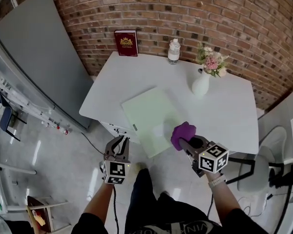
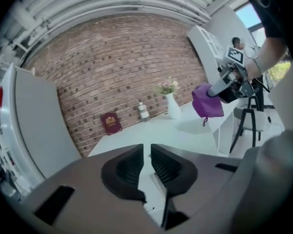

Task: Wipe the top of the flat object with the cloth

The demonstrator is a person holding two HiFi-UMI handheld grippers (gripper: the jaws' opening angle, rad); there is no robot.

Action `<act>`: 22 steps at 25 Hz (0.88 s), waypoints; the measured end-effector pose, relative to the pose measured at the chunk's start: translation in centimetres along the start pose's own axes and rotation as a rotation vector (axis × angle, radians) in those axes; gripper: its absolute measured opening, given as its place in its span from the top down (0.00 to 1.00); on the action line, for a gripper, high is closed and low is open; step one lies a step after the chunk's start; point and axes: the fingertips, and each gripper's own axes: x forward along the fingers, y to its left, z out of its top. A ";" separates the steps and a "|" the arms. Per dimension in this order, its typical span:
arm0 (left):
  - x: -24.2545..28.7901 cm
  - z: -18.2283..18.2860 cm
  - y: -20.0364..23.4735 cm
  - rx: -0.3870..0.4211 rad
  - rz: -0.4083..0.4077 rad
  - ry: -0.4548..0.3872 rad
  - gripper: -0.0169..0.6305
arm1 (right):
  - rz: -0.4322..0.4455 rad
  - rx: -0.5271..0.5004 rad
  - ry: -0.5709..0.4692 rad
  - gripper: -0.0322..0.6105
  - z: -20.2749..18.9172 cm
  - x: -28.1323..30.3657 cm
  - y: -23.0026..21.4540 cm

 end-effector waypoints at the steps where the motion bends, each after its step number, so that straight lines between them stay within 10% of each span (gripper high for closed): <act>1: 0.9 -0.2 1.2 -0.033 0.009 0.009 0.91 | 0.013 -0.018 0.008 0.86 1.2 1.4 -0.1; 12: 12.7 -3.0 6.0 -0.400 -0.142 0.148 0.94 | 0.123 -0.081 0.189 0.86 8.1 22.1 -0.4; 22: 15.0 -4.9 5.1 -0.424 -0.178 0.270 0.94 | 0.140 -0.165 0.408 0.86 4.8 34.9 0.7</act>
